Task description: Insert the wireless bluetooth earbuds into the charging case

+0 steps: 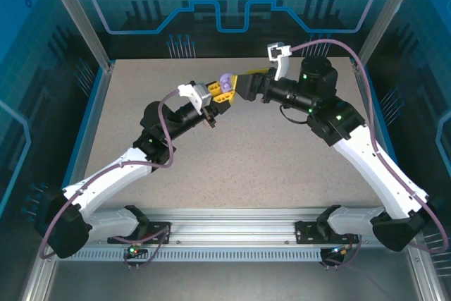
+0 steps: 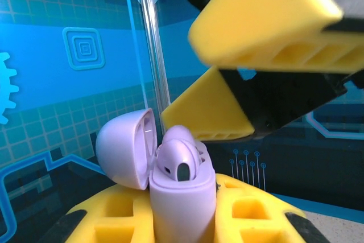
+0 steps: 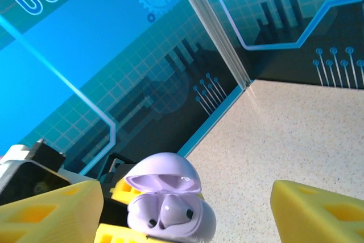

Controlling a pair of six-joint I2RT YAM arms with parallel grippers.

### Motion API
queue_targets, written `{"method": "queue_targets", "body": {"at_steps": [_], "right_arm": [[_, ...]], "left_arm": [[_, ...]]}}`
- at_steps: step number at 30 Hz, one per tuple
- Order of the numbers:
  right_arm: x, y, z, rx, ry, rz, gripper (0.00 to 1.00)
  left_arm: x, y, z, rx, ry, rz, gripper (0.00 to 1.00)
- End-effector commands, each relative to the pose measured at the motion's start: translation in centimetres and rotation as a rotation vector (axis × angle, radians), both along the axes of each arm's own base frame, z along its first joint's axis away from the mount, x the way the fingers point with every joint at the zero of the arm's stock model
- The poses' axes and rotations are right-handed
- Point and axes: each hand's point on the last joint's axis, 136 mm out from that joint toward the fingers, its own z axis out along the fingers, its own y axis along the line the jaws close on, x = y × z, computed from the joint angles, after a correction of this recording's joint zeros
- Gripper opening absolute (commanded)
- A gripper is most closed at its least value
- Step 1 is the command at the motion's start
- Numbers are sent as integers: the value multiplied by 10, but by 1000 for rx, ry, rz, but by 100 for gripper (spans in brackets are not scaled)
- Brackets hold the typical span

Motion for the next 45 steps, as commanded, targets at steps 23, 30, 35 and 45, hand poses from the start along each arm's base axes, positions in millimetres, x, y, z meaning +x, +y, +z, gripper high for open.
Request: {"method": "queue_targets", "body": {"at_steps": [23, 30, 35, 45], "right_arm": [[57, -70, -86, -172, 347, -306, 83], [73, -73, -112, -267, 447, -335, 82], [86, -65, -114, -303, 468, -316, 82], [107, -38, -109, -395, 449, -273, 81]], "left_arm": [[-2, 2, -11, 5, 7, 9, 0], [1, -1, -30, 19, 51, 3, 0], [4, -5, -43, 25, 88, -7, 0], [6, -18, -61, 37, 132, -35, 0]]}}
